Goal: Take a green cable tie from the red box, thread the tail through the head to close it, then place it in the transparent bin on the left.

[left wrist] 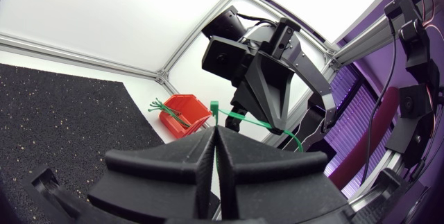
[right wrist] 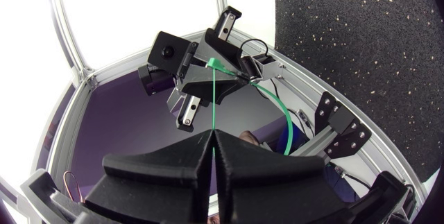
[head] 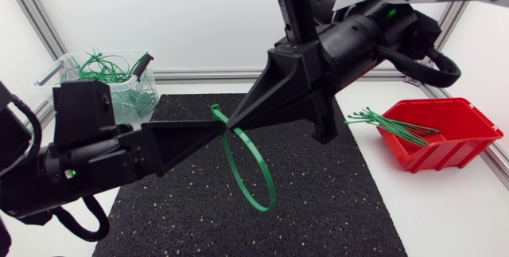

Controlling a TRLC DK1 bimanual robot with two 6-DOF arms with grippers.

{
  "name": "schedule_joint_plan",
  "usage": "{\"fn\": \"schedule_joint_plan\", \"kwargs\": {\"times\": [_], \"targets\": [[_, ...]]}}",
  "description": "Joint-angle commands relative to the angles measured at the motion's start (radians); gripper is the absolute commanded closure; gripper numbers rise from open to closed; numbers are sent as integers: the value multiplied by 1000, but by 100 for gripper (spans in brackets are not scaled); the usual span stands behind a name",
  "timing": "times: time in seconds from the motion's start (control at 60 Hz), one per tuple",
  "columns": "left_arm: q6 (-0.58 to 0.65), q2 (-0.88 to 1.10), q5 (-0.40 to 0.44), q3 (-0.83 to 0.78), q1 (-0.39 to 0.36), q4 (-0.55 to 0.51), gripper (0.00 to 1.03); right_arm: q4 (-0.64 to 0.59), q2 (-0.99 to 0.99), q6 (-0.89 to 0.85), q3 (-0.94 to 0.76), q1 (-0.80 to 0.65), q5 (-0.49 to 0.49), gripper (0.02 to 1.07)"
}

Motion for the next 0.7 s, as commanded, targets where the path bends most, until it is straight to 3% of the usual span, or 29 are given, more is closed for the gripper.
{"fn": "schedule_joint_plan", "kwargs": {"times": [0.0,0.683], "targets": [[-24,-10,10,-13,-2,14,100,-11,18,9,20,-6,-6,101],[8,-39,-19,-5,-55,-2,100,-11,62,-3,34,-14,-33,100]]}}
